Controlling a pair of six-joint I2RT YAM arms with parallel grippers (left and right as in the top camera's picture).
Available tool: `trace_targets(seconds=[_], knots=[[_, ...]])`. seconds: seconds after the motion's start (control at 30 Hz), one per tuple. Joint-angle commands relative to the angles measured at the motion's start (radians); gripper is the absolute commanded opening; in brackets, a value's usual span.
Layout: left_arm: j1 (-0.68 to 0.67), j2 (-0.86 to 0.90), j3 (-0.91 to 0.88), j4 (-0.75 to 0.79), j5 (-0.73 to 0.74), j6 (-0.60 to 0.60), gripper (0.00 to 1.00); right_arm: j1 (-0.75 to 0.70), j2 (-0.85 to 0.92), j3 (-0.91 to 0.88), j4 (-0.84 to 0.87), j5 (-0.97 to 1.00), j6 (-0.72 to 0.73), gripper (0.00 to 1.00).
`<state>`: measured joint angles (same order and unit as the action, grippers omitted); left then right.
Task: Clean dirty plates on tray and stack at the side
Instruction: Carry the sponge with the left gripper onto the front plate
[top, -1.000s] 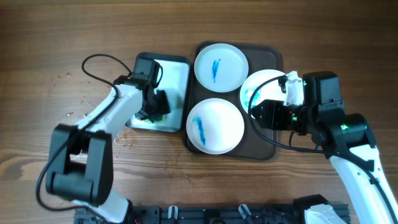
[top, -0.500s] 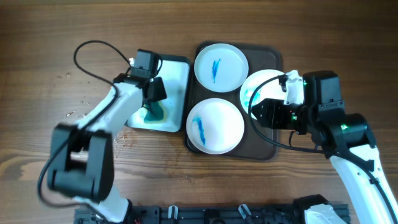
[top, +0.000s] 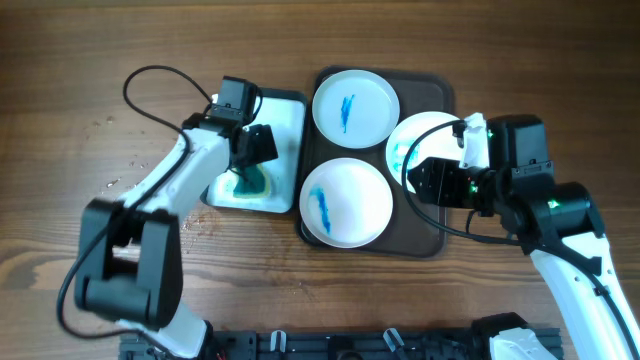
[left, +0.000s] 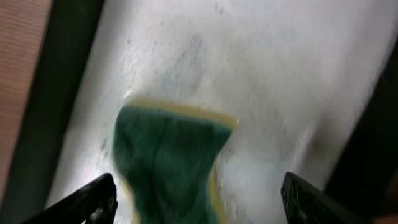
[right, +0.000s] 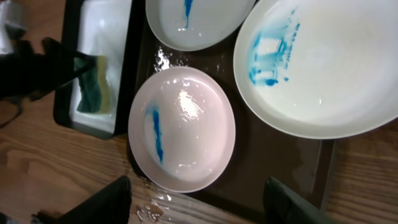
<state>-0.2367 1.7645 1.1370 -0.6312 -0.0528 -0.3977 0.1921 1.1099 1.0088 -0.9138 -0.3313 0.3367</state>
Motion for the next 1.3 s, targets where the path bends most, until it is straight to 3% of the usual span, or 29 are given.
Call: trace_targets(seconds=[0.0,0.13,0.23,0.4,0.53,0.67,0.83,1.0,1.13,1.27], knots=[[-0.001,-0.043,0.016,-0.097,0.033,0.005,0.75,0.005,0.014,0.008,-0.029,0.028,-0.001,0.67],[-0.003,-0.01,-0.048,-0.09,0.034,-0.004,0.55,0.022,0.04,-0.048,-0.028,0.021,-0.06,0.61],[-0.003,0.027,-0.113,-0.003,0.045,-0.004,0.46,0.026,0.079,-0.093,-0.005,0.02,-0.06,0.54],[-0.003,0.069,-0.145,0.042,0.045,-0.003,0.04,0.026,0.137,-0.105,0.008,-0.018,-0.11,0.51],[-0.001,0.043,-0.121,0.011,0.045,0.002,0.04,0.047,0.184,-0.134,0.04,-0.046,-0.13,0.51],[0.01,-0.025,-0.049,-0.059,0.045,0.051,0.04,0.058,0.277,-0.167,0.138,0.022,-0.056,0.49],[0.01,-0.113,0.052,-0.171,0.045,0.086,0.04,0.058,0.388,-0.169,0.24,0.024,-0.056,0.35],[0.01,-0.188,0.116,-0.261,0.047,0.107,0.04,0.072,0.502,-0.169,0.298,0.025,-0.075,0.29],[0.01,-0.223,0.117,-0.287,0.162,0.146,0.04,0.097,0.569,-0.169,0.37,0.025,-0.064,0.24],[0.006,-0.224,0.116,-0.288,0.263,0.149,0.04,0.112,0.594,-0.169,0.418,0.057,-0.011,0.12]])
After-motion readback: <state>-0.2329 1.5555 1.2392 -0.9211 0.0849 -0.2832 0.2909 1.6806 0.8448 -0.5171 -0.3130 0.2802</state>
